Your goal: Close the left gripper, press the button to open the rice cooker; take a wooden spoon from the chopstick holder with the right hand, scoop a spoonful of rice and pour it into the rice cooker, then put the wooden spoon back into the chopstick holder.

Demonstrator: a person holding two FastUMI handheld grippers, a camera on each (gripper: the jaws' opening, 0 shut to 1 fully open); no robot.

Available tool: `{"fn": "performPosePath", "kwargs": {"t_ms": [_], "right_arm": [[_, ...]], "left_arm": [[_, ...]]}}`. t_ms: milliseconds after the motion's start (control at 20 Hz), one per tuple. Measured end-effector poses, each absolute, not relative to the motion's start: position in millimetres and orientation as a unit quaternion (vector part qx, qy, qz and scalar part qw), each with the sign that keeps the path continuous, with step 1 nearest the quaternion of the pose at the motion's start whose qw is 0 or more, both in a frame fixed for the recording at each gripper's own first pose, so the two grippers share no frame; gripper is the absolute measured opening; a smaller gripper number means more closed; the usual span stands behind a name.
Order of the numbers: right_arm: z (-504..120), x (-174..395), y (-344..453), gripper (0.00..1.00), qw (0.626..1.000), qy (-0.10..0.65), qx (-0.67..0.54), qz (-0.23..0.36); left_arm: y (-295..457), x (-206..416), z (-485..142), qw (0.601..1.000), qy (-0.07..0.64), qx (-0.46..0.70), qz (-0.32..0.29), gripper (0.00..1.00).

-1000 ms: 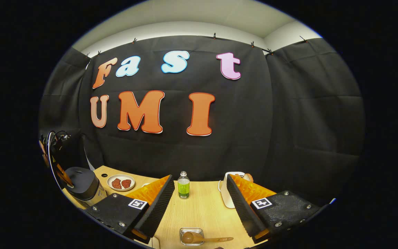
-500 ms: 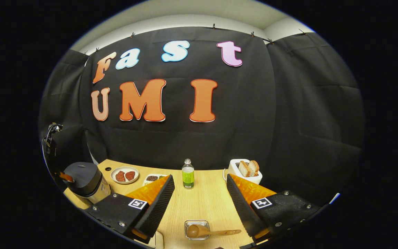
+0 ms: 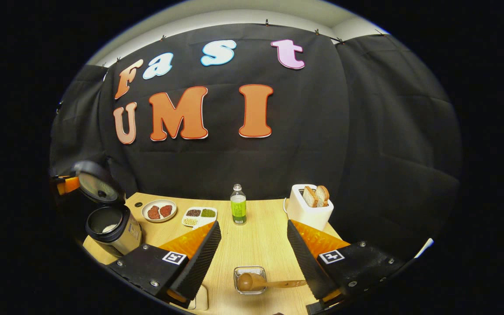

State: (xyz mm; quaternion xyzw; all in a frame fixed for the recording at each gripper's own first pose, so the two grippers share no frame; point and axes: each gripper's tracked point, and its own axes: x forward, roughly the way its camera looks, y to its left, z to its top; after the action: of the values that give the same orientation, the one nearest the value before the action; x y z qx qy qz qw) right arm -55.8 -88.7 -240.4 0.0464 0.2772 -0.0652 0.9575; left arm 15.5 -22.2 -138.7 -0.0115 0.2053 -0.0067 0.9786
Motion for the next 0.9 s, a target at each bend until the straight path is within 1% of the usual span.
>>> {"fn": "performPosePath", "kwargs": {"t_ms": [50,100,200,300,400,550,600,650,750,800,900], "right_arm": [[-245,-58,-91,0.94,0.956,0.283,0.048,-0.067],[-251,-60,-94,0.94,0.954,0.288,0.049,-0.07],[-260,-61,-102,0.94,0.95,0.297,0.054,-0.076],[-277,-66,-104,0.94,0.941,0.319,0.073,-0.081],[-290,-68,-103,0.95,0.936,0.329,0.092,-0.083],[-312,-69,-112,0.94,0.93,0.344,0.095,-0.089],[-321,-69,-115,0.95,0.927,0.351,0.096,-0.093],[-331,-73,-118,0.95,0.923,0.358,0.101,-0.095],[-352,-78,-118,0.94,0.912,0.381,0.115,-0.094],[-360,-81,-118,0.93,0.909,0.389,0.118,-0.094],[-365,-84,-121,0.94,0.91,0.386,0.119,-0.091]], "left_arm": [[-26,15,-132,0.982,0.189,-0.006,-0.013,0.59],[-30,15,-124,0.984,0.175,0.001,-0.015,0.59],[-34,12,-109,0.988,0.154,0.015,-0.016,0.7],[-39,6,-107,0.989,0.145,0.021,-0.012,0.85],[-47,-3,-112,0.988,0.151,0.023,-0.016,1.0],[-52,-8,-119,0.987,0.159,0.029,-0.019,1.0],[-57,-9,-122,0.986,0.165,0.028,-0.03,0.95],[-60,-13,-123,0.985,0.167,0.026,-0.034,1.0],[-65,-20,-125,0.985,0.169,0.029,-0.035,1.0],[-64,-22,-126,0.984,0.172,0.038,-0.028,0.95],[-64,-28,-128,0.983,0.177,0.051,-0.018,1.0]]}}
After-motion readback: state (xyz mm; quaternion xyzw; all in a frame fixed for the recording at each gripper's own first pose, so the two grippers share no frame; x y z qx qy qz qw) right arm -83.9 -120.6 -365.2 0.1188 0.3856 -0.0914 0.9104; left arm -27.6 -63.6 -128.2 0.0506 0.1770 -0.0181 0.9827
